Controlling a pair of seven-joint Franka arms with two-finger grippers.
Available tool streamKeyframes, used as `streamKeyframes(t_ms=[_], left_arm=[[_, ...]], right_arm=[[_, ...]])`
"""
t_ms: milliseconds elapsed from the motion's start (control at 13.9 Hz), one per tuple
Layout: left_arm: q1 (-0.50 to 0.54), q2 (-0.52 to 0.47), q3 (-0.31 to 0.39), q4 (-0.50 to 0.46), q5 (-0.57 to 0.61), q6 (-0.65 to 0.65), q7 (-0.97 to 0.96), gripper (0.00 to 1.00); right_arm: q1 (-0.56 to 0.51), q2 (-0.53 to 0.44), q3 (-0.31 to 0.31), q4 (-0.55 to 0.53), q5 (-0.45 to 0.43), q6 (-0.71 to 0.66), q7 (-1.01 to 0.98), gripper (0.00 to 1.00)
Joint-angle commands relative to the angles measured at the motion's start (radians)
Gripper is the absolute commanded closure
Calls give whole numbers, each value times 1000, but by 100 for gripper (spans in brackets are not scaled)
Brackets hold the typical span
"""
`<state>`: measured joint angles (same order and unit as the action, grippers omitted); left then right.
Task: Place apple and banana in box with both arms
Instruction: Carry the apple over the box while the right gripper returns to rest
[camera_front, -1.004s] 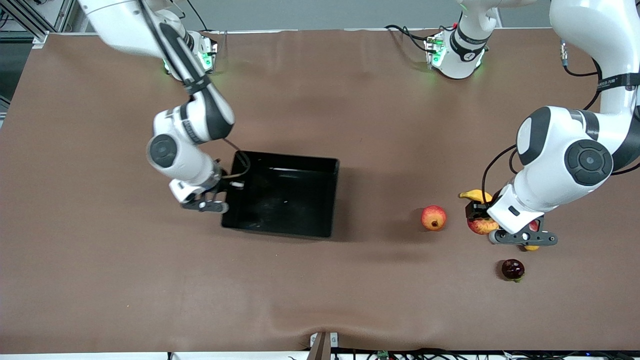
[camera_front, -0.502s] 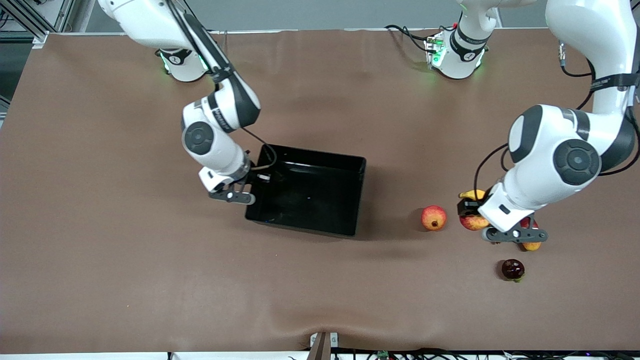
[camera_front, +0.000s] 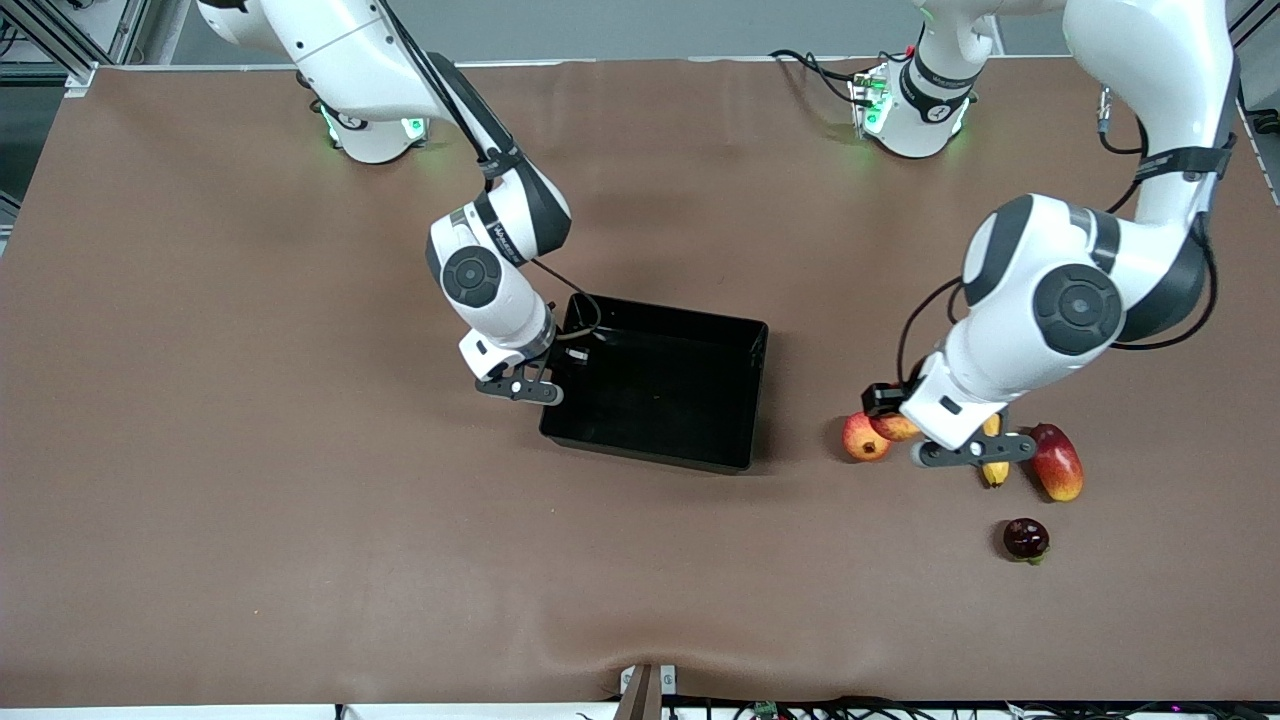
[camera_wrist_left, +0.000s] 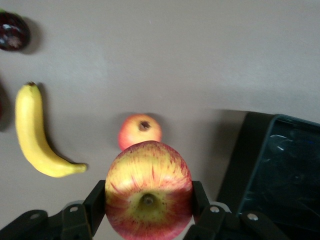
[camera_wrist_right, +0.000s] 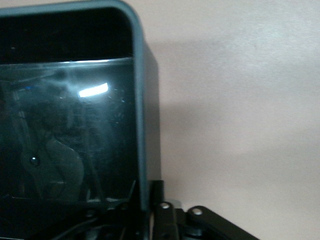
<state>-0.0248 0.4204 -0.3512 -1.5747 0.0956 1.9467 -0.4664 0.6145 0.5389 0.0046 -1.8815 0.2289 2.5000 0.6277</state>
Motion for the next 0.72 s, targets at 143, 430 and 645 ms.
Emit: streamKeyframes(t_ms=[143,430,645], left_arm=[[-121,-5,-9,-34,12,38,-208,100],[-219,47,-9,-48,12,139,-328,100],[-280,112,-8,-50,13,201,-359,100]], right_arm=[[-11,-77,-20,12,10,-39,15,0],[-85,-213,-87,21,-5,-225,-90,0],[-227,-299,-98,25,-5,-430,-289,0]])
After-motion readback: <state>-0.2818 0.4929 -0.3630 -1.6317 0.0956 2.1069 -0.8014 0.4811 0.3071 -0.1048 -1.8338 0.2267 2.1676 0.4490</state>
